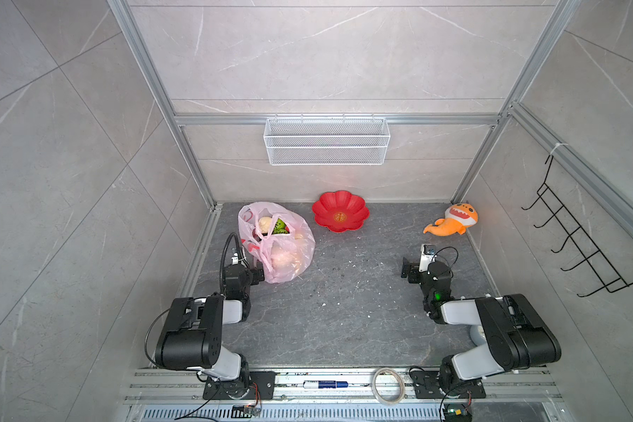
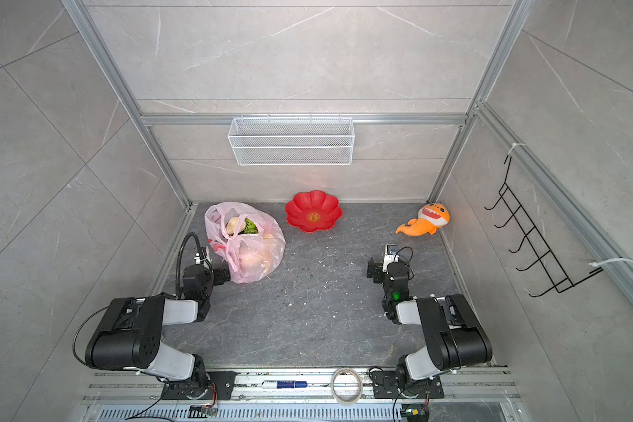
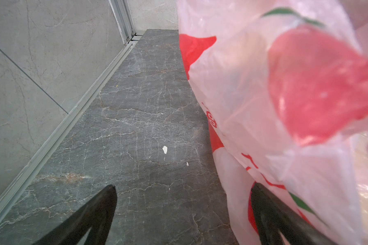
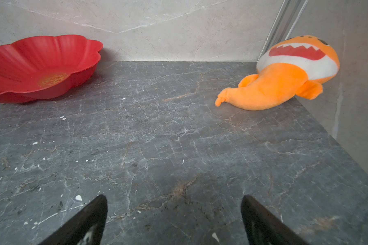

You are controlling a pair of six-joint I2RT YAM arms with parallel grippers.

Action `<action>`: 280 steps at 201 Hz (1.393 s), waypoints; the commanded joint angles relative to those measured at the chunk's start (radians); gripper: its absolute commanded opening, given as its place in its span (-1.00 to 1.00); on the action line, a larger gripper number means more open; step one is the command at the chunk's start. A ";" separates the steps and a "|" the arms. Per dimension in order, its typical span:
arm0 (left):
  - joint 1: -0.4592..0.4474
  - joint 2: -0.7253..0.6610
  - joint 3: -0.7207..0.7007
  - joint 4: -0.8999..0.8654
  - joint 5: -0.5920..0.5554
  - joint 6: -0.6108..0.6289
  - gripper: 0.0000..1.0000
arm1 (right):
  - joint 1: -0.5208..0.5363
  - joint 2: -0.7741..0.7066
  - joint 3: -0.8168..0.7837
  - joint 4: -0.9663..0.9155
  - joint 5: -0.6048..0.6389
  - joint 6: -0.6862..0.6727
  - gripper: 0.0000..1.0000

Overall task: Take fruits out of the plastic bag
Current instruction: Move the plate to the center of the table.

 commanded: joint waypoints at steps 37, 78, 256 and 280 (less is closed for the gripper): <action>0.004 -0.013 0.003 0.027 0.005 0.000 1.00 | 0.003 0.002 0.017 -0.005 -0.007 -0.020 0.99; 0.003 -0.013 0.002 0.027 0.006 0.000 1.00 | 0.004 0.002 0.017 -0.005 -0.007 -0.019 0.99; -0.006 -0.386 0.116 -0.446 -0.115 -0.163 1.00 | 0.004 -0.127 0.394 -0.846 -0.001 0.130 0.98; -0.002 -0.522 0.200 -0.707 -0.102 -0.352 1.00 | 0.000 -0.205 0.419 -0.974 0.027 0.281 0.98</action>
